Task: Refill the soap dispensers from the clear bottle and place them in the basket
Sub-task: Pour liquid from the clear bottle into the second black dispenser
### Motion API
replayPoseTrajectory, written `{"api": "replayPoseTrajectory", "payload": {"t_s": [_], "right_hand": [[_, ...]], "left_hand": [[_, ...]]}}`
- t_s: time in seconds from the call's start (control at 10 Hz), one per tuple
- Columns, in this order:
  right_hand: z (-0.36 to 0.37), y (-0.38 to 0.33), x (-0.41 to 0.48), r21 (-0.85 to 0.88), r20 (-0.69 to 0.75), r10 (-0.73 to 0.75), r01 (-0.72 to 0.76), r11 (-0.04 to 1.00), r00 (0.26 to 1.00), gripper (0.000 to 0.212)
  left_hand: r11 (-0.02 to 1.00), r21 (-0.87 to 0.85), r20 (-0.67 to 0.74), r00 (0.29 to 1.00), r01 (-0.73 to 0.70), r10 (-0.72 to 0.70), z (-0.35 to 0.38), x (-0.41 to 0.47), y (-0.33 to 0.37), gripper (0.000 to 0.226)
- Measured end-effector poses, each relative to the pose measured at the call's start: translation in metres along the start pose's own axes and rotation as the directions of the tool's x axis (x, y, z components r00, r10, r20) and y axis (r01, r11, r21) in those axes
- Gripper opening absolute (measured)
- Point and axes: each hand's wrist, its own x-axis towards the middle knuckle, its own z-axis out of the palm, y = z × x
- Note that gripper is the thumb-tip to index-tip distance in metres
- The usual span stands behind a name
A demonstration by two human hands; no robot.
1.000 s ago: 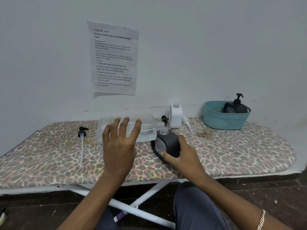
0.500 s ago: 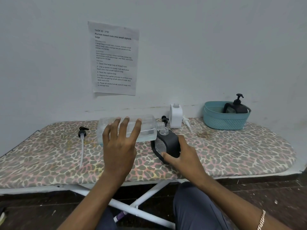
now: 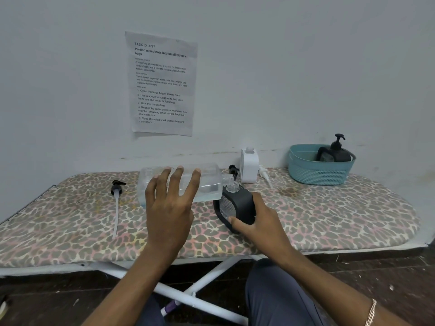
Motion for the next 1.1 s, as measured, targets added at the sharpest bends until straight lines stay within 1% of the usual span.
{"api": "replayPoseTrajectory", "payload": {"t_s": [0.7, 1.1], "right_hand": [[0.0014, 0.0016, 0.0002, -0.019, 0.012, -0.006, 0.006, 1.000, 1.000, 0.049], [-0.0026, -0.0033, -0.0004, -0.043, 0.051, -0.025, 0.028, 0.999, 0.998, 0.050]], "left_hand": [[1.000, 0.003, -0.005, 1.000, 0.001, -0.001, -0.0003, -0.0005, 0.0000, 0.080], [1.000, 0.001, -0.004, 1.000, 0.003, -0.003, 0.0001, -0.0008, 0.0005, 0.079]]}}
